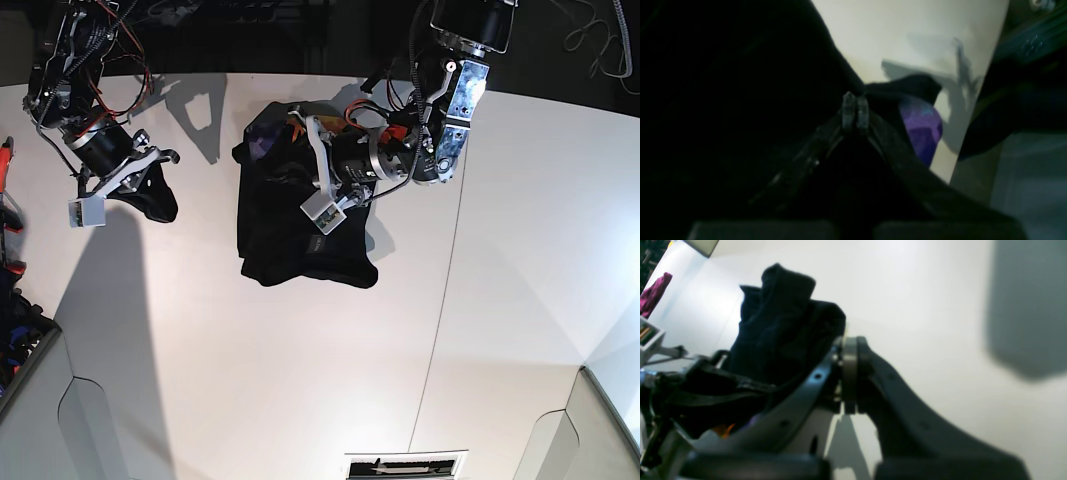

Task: Layout the t-shirt on the table in an organized manner, then fold the t-shirt properly
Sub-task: 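Press and tuck the folded bundle with the left gripper, then release the bundle and raise the left gripper away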

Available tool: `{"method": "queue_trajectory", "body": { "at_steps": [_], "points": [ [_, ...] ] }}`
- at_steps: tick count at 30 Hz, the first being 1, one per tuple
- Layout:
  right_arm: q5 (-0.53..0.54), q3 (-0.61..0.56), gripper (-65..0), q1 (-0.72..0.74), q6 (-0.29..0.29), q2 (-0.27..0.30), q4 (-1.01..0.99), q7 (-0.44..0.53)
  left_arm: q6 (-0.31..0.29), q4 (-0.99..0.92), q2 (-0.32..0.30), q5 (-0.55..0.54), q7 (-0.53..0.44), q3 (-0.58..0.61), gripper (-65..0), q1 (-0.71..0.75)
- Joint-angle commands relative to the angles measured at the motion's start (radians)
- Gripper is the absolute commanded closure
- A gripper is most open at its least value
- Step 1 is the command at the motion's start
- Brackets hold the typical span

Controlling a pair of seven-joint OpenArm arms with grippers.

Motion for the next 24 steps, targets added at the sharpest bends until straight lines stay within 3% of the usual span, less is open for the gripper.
{"method": "queue_trajectory", "body": {
  "at_steps": [1, 4, 9, 13, 18, 24],
  "points": [
    [0.021, 0.012, 0.0, 0.011, 0.007, 0.014, 0.019, 0.023, 0.0, 0.001, 0.003, 0.009, 0.009, 0.0, 0.0, -0.011],
    [0.022, 0.027, 0.0, 0.01, 0.007, 0.014, 0.019, 0.024, 0.0, 0.064, 0.003, -0.044, 0.032, -0.002, 0.0, -0.019],
    [0.091, 0.071, 0.0, 0.01, 0.007, 0.013, 0.022, 0.012, 0.0, 0.3, -0.008, -0.175, 0.224, -0.003, 0.0, -0.006],
    [0.095, 0.124, 0.0, 0.01, 0.007, 0.018, 0.057, -0.022, 0.0, 0.444, -0.023, -0.22, 0.226, -0.009, 0.0, 0.062],
    [0.153, 0.19, 0.0, -0.055, 0.008, 0.074, 0.101, -0.064, 0.0, 0.58, -0.035, -0.215, 0.235, -0.01, 0.0, 0.186],
    [0.156, 0.197, 0.0, -0.199, 0.007, 0.117, 0.15, -0.069, 0.0, 0.649, -0.121, -0.192, 0.264, -0.06, 0.0, 0.348]
  ]
}}
